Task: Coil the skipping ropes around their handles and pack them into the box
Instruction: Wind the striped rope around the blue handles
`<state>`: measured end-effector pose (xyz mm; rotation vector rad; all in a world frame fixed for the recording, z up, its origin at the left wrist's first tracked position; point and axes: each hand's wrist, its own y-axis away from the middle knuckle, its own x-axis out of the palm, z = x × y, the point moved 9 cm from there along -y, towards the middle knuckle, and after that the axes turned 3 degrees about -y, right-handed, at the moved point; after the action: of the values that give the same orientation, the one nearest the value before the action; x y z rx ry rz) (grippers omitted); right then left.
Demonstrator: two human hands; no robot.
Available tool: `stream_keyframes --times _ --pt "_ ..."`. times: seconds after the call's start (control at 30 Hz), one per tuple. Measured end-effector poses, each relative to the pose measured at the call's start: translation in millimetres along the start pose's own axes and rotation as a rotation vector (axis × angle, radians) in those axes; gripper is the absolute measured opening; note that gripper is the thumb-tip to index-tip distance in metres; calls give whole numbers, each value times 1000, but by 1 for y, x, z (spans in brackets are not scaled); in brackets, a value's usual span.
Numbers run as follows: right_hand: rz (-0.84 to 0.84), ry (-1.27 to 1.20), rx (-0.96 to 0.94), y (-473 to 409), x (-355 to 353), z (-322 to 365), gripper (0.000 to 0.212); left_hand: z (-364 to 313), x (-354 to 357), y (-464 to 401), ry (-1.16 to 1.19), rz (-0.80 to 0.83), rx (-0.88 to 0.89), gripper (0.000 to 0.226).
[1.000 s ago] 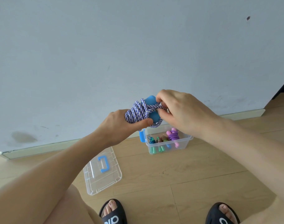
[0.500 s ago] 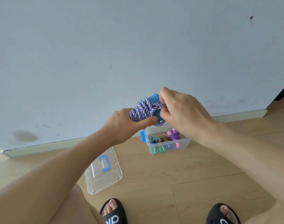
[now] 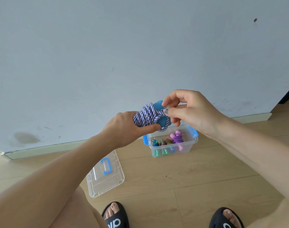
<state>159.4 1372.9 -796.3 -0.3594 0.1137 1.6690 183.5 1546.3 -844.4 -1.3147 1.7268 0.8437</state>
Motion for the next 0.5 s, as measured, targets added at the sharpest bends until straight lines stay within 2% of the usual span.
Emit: stream_keyframes --times 0.17,0.27,0.5 --pt "61 273 -51 0 13 6 11 -2 3 1 -200 7 17 58" --pt "128 264 59 -4 22 -9 9 -3 7 1 -329 27 36 59" --pt "163 228 91 -10 42 -9 19 -6 21 -6 -470 85 48 61"
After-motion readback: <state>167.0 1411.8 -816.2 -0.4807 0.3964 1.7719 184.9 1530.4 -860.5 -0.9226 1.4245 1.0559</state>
